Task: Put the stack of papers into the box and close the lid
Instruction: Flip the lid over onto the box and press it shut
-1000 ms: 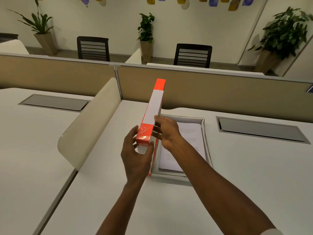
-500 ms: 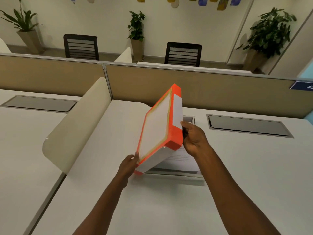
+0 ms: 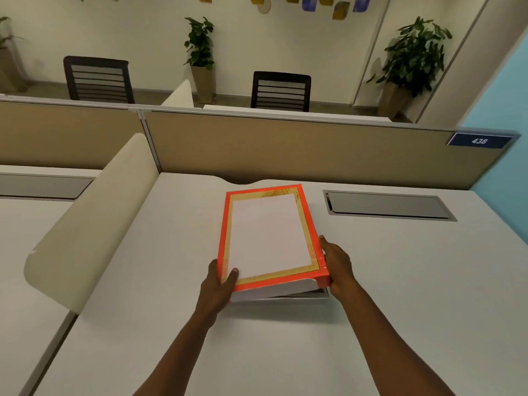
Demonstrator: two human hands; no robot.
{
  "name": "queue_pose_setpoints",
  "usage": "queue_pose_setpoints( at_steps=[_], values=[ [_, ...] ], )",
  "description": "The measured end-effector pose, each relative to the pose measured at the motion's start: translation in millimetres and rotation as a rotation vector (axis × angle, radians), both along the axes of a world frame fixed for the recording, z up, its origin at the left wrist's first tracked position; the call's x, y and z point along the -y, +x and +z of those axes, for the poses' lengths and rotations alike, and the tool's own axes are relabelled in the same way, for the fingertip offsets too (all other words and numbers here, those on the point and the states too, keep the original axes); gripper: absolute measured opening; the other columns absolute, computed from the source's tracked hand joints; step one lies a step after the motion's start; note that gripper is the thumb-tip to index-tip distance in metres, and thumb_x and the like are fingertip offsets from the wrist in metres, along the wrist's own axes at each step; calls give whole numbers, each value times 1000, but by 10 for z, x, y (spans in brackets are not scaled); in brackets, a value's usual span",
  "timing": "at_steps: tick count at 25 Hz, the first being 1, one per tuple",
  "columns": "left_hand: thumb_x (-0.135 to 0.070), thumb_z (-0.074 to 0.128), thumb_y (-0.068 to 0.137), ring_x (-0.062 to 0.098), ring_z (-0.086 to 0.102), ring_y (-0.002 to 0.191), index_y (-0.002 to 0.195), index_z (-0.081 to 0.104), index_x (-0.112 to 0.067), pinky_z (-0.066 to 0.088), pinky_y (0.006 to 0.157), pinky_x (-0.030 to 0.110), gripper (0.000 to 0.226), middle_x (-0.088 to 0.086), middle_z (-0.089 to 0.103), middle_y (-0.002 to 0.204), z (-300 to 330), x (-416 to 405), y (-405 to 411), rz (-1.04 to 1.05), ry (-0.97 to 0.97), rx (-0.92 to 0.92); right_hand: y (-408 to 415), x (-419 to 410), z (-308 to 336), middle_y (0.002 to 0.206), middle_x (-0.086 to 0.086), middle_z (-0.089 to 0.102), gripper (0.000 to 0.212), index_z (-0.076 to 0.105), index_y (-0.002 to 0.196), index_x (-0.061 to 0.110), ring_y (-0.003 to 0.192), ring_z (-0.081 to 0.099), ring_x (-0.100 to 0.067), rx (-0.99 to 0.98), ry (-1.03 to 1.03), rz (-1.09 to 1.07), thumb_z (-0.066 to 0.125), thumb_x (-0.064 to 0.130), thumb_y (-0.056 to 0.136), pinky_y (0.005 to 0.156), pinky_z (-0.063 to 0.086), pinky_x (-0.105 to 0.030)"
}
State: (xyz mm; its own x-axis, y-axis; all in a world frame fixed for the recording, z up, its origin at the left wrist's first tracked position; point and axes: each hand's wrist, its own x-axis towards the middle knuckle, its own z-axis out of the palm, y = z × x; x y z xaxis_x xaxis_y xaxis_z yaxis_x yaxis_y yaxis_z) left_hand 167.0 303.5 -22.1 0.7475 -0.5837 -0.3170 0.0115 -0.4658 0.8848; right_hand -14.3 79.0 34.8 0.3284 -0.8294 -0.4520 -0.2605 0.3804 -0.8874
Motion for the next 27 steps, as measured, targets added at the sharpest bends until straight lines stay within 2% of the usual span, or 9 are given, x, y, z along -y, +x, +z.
queue_pose_setpoints(
  at_steps=[1,3,7,9,11,14,17,22,27],
  values=[
    [-51,58,96,24,58,111,153,28,-24,59,92,44,69,-5,50,129,11,9,-9,-19,3,9,-22,8,-34,97,-12,75,37,70,106,14,86,74,-35,-3,-4,9,59,47,95,75,63,-48],
    [-50,58,96,24,58,113,153,29,-24,57,93,43,69,-5,50,130,52,19,-10,-45,14,29,-53,25,-82,103,-6,73,31,69,115,17,86,72,-28,-46,-33,33,64,39,94,68,60,-38],
    [-46,61,95,22,61,108,150,34,-21,60,87,39,66,0,56,130,100,38,3,-77,28,87,-106,-21,-199,123,-8,68,43,61,133,21,100,65,-27,-402,-361,137,60,42,95,85,57,-41],
    [-46,61,95,21,61,107,151,34,-21,59,90,41,67,2,58,133,95,23,-11,-93,33,111,-136,-85,-265,125,-10,68,47,58,137,19,99,67,-27,-474,-478,178,54,45,98,87,58,-43],
    [-46,61,95,22,61,108,152,34,-20,59,93,44,68,3,58,136,89,14,-21,-99,44,122,-142,-119,-297,127,-10,68,49,54,140,19,95,68,-26,-499,-512,198,49,46,100,85,58,-41],
    [-45,62,95,27,62,116,152,33,-19,57,97,44,70,6,57,139,109,45,-5,-107,55,140,-106,-117,-283,130,-10,66,48,53,141,17,105,69,-31,-559,-548,222,45,45,102,88,58,-42],
    [-45,64,94,30,60,124,153,33,-20,53,101,44,71,5,55,144,139,86,58,-116,77,128,-83,-117,-302,123,-10,70,42,58,133,15,101,71,-32,-626,-627,255,42,42,103,87,57,-43],
    [-44,65,93,30,58,128,156,31,-20,51,105,47,76,5,54,147,59,53,37,-139,95,144,-157,-152,-514,120,-10,70,42,58,131,13,103,69,-30,-671,-564,298,38,40,105,89,56,-40],
    [-43,65,93,31,55,132,157,28,-16,49,109,50,79,8,52,150,-10,64,9,-133,113,198,-188,-195,-599,123,-13,67,45,49,142,14,108,67,-31,-686,-627,292,41,38,104,92,55,-43]
  ],
)
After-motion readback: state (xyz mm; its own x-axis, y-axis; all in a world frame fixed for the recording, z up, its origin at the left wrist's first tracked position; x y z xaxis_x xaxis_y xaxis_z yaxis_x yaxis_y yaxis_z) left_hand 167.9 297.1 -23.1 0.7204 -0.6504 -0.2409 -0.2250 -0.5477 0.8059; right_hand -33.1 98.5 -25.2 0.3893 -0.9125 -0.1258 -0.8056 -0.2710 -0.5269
